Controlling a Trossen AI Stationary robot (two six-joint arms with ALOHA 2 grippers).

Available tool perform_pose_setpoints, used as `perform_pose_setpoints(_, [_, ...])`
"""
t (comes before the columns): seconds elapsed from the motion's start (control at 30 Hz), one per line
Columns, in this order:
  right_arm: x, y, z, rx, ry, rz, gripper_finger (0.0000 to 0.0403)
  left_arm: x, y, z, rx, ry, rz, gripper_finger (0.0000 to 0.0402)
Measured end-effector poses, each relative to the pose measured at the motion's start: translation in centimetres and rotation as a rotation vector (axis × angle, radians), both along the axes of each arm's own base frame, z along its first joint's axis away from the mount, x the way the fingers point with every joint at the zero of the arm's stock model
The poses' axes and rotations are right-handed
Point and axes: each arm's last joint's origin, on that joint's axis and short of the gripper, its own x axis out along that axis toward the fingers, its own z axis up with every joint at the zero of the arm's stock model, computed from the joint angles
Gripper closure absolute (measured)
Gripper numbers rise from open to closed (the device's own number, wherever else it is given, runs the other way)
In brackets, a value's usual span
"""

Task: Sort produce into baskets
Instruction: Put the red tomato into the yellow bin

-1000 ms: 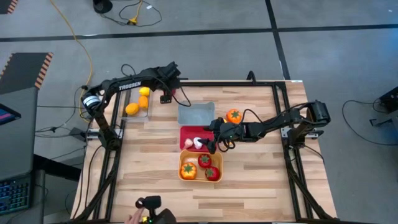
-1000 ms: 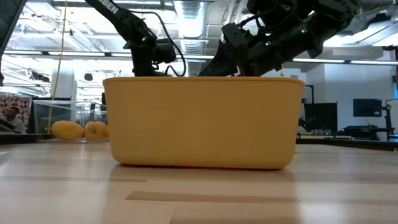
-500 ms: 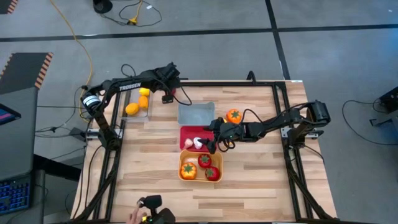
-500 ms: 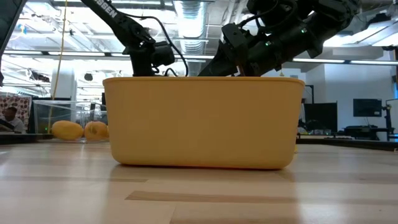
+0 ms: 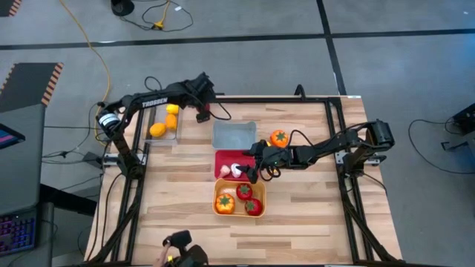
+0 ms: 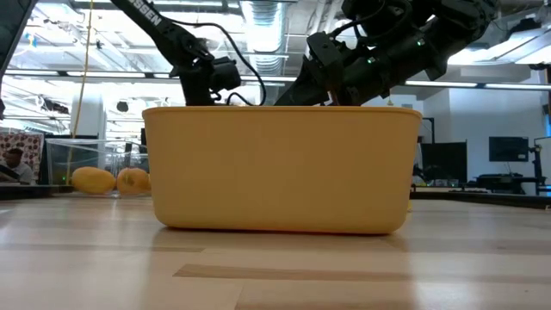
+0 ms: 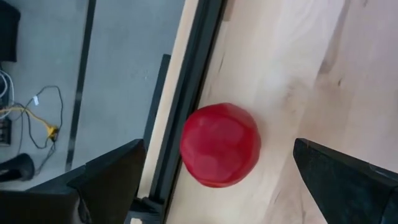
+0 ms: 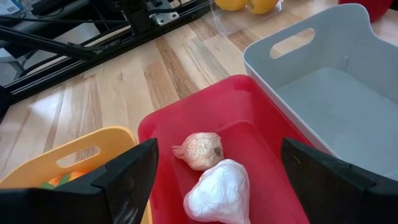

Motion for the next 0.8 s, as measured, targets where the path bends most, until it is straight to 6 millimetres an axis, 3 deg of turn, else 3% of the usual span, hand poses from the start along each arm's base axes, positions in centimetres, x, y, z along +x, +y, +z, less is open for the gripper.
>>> perform_pose_setpoints(0.33, [0.0,0.0,0.0,0.000,0.000,0.000,0.0038,-0.6,0.7,-0.2,-0.028,-0.053,0.038,0.0003])
perform_pose_setpoints(0.8, [0.0,0.0,0.0,0.000,0.000,0.000,0.0038,-1.5,0.3,-4.2,0.076,-0.094,0.072,0.0003])
